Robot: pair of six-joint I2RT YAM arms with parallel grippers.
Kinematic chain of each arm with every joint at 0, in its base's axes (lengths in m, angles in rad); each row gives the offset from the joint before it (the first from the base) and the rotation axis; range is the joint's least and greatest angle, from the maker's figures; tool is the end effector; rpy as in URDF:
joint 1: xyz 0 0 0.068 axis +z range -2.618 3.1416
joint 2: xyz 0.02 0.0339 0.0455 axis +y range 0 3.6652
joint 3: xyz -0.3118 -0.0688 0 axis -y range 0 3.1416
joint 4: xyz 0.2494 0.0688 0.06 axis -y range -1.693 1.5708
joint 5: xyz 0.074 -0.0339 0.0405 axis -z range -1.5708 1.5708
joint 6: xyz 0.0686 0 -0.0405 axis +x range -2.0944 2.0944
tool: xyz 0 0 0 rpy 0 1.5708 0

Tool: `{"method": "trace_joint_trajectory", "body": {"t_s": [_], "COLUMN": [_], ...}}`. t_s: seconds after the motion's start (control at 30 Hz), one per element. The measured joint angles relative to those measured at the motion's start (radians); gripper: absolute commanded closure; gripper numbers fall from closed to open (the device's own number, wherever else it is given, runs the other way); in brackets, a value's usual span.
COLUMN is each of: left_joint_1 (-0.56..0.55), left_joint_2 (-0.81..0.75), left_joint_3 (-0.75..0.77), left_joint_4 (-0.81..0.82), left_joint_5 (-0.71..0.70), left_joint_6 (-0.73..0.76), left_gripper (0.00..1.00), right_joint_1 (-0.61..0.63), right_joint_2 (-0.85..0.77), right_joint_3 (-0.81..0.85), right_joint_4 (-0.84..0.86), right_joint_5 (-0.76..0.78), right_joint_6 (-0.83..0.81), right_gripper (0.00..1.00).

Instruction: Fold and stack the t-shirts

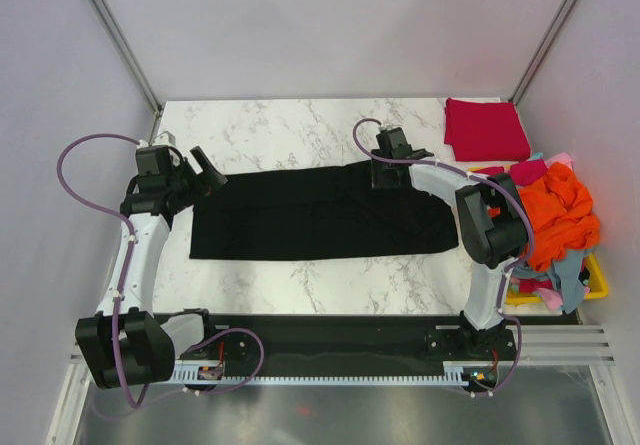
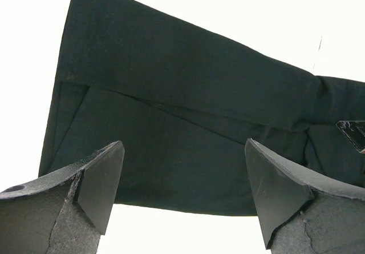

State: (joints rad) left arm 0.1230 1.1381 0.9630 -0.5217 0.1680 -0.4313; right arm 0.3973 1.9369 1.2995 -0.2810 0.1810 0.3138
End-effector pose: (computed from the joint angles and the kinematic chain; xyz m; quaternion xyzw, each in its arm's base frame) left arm 0.2534 0.0198 0.3213 -0.2129 0.8781 -0.1399 0.4051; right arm 0.4231 0.1641 0.1920 -0.0104 0.9438 0.0308 0.3290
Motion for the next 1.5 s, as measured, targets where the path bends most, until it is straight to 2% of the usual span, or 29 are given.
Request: {"method": "trace_joint_trajectory", "body": {"t_s": [0.07,0.23,0.27,0.3,0.37,0.4,0.43,0.67,1.0,1.07,1.1,1.13,1.17,1.33,1.43,1.5], "left_joint_1": [0.0,0.0,0.0,0.0,0.0,0.0,0.0,0.0,0.0,0.0,0.0,0.0,0.0,0.0,-0.006,-0.024], "left_joint_2": [0.0,-0.004,-0.005,-0.006,-0.008,-0.009,-0.01,-0.01,-0.017,-0.019,-0.02,-0.02,-0.02,-0.02,-0.017,-0.002], "left_joint_3": [0.0,0.0,0.0,0.0,0.0,0.0,0.0,0.0,0.0,0.0,0.0,0.0,0.0,0.0,0.0,0.0], "left_joint_4": [0.0,0.0,0.0,0.0,0.0,0.0,0.0,0.0,0.0,0.0,0.0,0.0,0.0,0.0,0.003,0.01], "left_joint_5": [0.0,0.0,0.0,0.0,0.0,0.0,0.0,0.0,-0.001,-0.001,-0.001,-0.002,-0.002,-0.001,0.0,0.0], "left_joint_6": [0.0,0.0,0.0,0.0,0.0,0.0,0.0,0.0,0.0,0.0,0.0,0.0,0.0,0.0,0.001,0.003], "left_gripper": [0.06,0.06,0.06,0.06,0.06,0.06,0.06,0.06,0.06,0.06,0.06,0.06,0.06,0.06,0.06,0.06], "right_joint_1": [0.0,0.0,0.0,0.0,0.0,0.0,0.0,0.005,0.124,0.161,0.18,0.196,0.209,0.256,0.258,0.257], "right_joint_2": [0.0,0.024,0.026,0.028,0.028,0.028,0.028,-0.013,-0.24,-0.276,-0.293,-0.307,-0.322,-0.419,-0.518,-0.589], "right_joint_3": [0.001,0.026,0.027,0.027,0.027,0.027,0.027,-0.021,-0.203,-0.24,-0.259,-0.278,-0.297,-0.386,-0.414,-0.418], "right_joint_4": [-0.008,-0.025,-0.026,-0.029,-0.033,-0.033,-0.034,-0.034,-0.036,-0.036,-0.038,-0.039,-0.04,-0.073,-0.103,-0.112], "right_joint_5": [0.016,0.02,0.02,0.019,0.019,0.019,0.019,0.02,0.003,-0.005,-0.012,-0.021,-0.026,-0.045,-0.038,-0.013], "right_joint_6": [0.002,0.005,0.005,0.004,0.005,0.007,0.007,0.018,0.072,0.092,0.105,0.117,0.134,0.165,0.187,0.196], "right_gripper": [0.43,0.52,0.57,0.68,0.77,0.87,0.9,0.99,1.0,0.95,0.88,0.58,0.5,0.44,0.35,0.34]}}
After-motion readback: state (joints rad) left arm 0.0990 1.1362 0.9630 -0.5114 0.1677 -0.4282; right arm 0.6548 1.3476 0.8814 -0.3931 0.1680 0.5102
